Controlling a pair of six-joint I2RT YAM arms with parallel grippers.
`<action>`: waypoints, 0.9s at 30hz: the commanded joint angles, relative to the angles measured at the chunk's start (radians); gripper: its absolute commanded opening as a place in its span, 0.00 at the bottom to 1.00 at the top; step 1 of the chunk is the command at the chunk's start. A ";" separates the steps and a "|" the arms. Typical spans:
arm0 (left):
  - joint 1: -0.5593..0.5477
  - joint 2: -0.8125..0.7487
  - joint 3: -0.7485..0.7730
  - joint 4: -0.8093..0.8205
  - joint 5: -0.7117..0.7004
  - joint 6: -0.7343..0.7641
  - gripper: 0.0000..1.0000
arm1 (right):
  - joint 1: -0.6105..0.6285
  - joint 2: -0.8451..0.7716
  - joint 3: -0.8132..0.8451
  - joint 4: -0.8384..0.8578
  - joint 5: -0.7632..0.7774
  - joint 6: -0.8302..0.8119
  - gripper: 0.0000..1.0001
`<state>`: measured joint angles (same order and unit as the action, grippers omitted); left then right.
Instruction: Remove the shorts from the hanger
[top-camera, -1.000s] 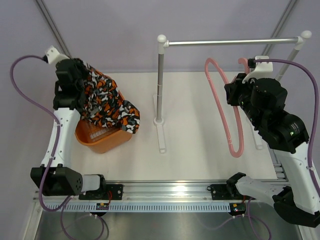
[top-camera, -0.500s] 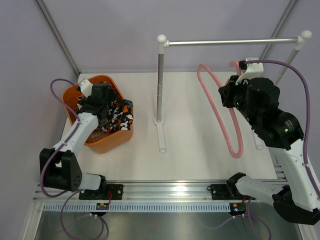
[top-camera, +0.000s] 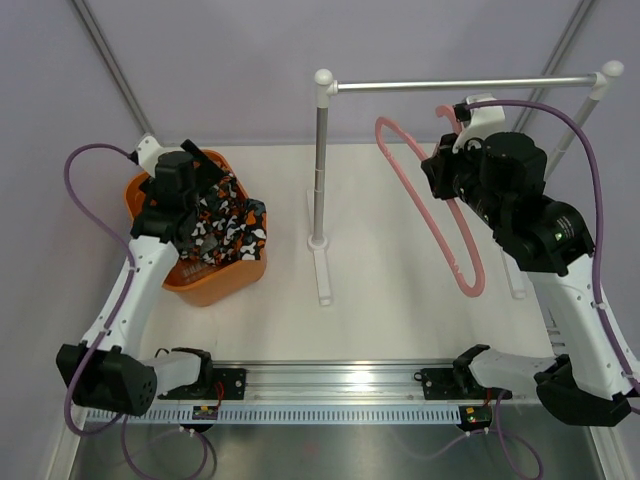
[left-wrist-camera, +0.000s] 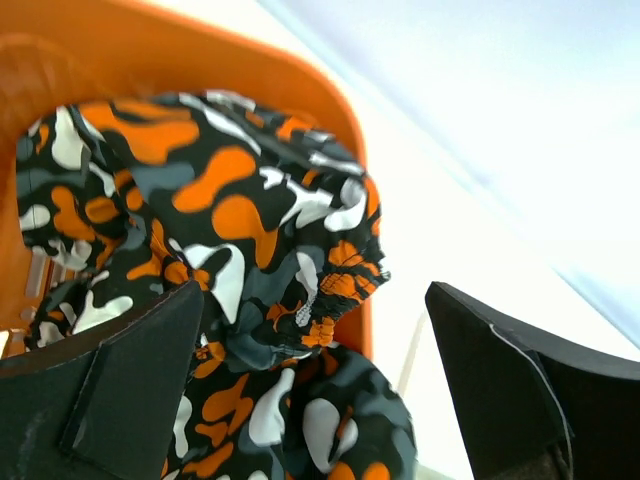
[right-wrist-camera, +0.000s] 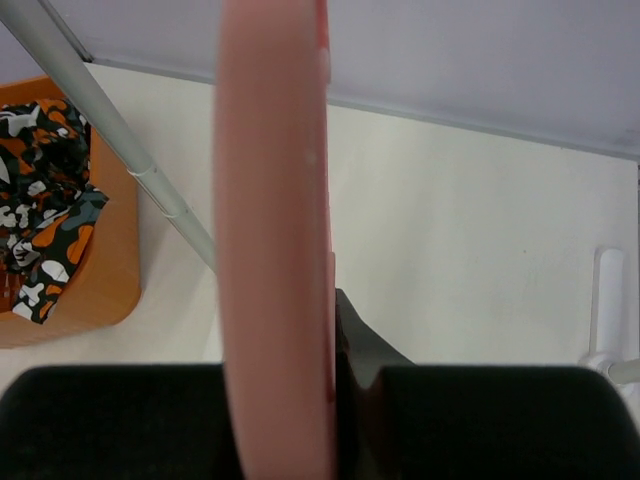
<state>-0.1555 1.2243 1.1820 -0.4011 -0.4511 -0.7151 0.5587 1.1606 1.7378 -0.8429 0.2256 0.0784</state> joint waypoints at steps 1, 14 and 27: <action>0.001 -0.080 0.047 0.013 0.038 0.048 0.99 | 0.010 0.039 0.109 0.067 -0.006 -0.045 0.00; 0.001 -0.247 -0.010 0.024 0.095 0.092 0.99 | 0.006 0.299 0.324 0.108 0.104 -0.109 0.00; 0.001 -0.282 -0.053 0.033 0.101 0.128 0.99 | -0.013 0.445 0.396 0.136 0.093 -0.091 0.00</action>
<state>-0.1555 0.9581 1.1374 -0.4065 -0.3698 -0.6060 0.5564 1.5970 2.0995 -0.7601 0.3058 -0.0048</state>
